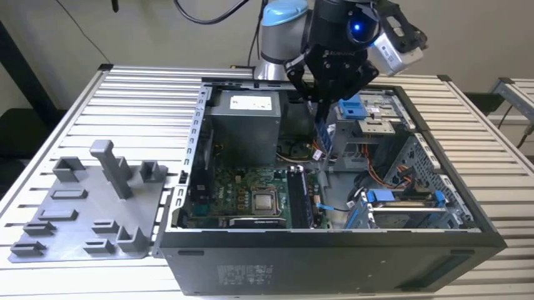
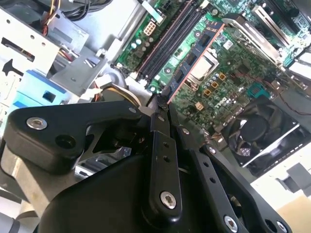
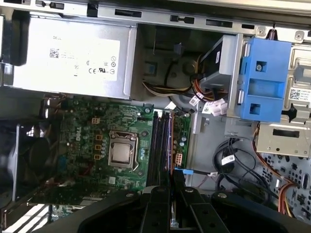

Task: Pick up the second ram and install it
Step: 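Insert the second ram into the second slot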

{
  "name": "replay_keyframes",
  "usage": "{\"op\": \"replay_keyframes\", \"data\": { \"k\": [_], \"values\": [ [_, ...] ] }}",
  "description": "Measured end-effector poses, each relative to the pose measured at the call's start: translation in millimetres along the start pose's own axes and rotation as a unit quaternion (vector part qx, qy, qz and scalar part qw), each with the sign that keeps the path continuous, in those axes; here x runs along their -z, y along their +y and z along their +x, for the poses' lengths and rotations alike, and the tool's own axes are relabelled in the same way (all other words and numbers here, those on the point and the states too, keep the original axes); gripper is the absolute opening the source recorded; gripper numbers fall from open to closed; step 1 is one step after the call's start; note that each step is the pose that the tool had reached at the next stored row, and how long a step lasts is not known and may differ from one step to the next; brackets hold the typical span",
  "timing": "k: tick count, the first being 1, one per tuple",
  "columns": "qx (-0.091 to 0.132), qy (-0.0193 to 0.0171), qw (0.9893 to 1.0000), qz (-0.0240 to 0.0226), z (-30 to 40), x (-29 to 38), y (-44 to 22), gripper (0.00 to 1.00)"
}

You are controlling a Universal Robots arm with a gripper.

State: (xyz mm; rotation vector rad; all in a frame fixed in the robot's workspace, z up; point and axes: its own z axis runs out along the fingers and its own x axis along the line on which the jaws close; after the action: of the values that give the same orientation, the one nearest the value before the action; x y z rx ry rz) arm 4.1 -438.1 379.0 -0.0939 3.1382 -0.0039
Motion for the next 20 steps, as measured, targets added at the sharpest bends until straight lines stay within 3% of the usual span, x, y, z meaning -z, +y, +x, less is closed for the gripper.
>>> {"op": "replay_keyframes", "data": {
  "k": [6,12,15,20],
  "values": [
    [-0.034,0.0002,0.9994,0.0004,0.0,-8.1,0.0,0.14],
    [-0.037,-0.0002,0.9993,0.0036,0.1,-17.5,0.1,0.14],
    [-0.037,-0.006,0.9993,0.004,0.0,-20.3,0.2,0.14],
    [-0.037,-0.0063,0.9993,0.004,2.1,-28.9,0.3,0.14]
  ]
}}
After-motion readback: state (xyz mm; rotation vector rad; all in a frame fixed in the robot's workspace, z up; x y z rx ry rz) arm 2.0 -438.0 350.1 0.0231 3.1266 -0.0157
